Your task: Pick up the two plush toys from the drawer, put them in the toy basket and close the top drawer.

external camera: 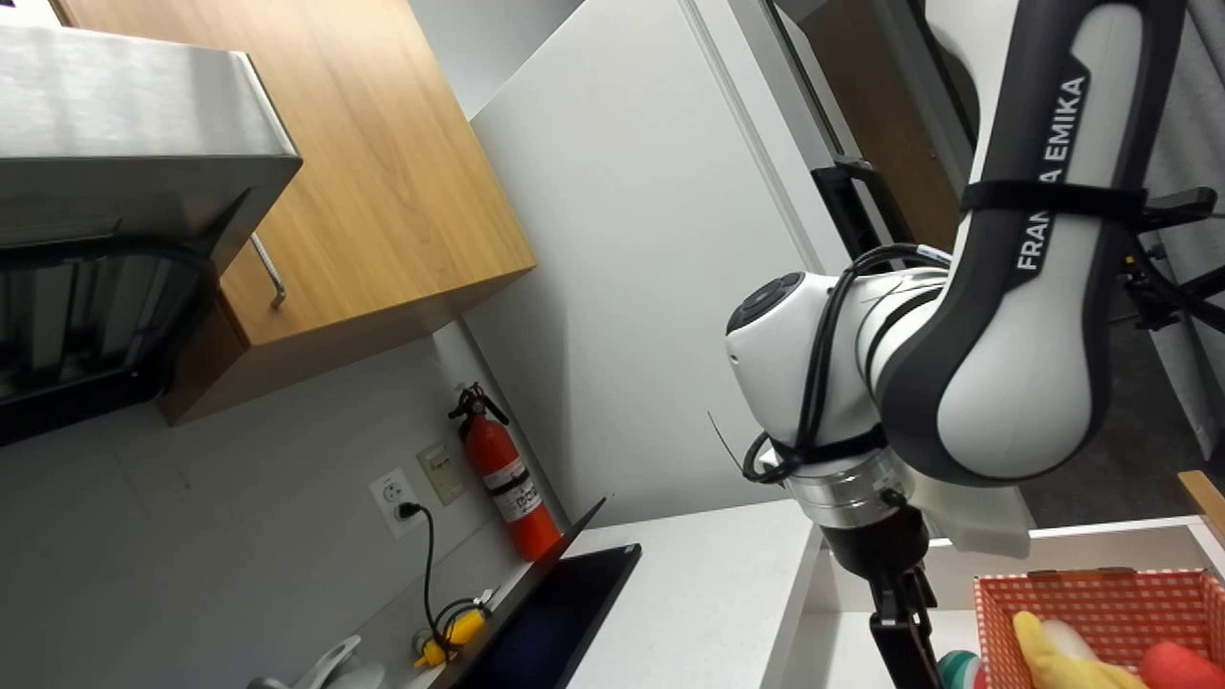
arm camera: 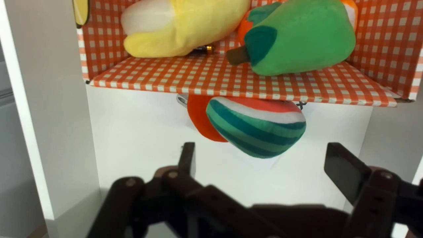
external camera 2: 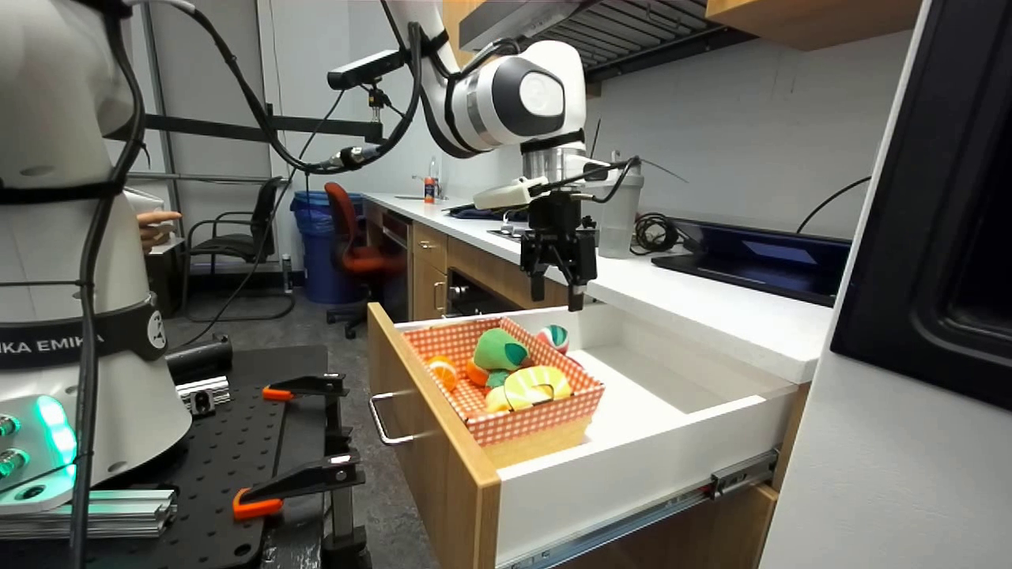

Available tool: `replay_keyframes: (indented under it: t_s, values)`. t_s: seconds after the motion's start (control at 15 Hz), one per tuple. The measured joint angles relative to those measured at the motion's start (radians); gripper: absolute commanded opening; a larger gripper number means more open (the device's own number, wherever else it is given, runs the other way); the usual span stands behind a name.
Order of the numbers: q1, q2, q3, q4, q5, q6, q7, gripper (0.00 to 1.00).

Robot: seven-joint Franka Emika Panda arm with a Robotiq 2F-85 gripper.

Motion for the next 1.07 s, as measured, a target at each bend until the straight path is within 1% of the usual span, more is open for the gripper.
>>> replay_keyframes:
  t_s: [0.47,0.6,0.73,0.87,1.07]
  values:
    - [0.008,0.061,-0.019,0.021,0.0,0.0,0.0,1.0]
    - [0.009,0.072,-0.019,0.021,0.001,0.0,0.0,0.97]
    - [0.012,0.082,-0.019,0.021,0.005,0.0,0.0,0.71]
    - [0.017,0.09,-0.019,0.021,0.007,0.0,0.0,0.57]
    - [0.023,0.098,-0.019,0.022,0.008,0.0,0.0,0.32]
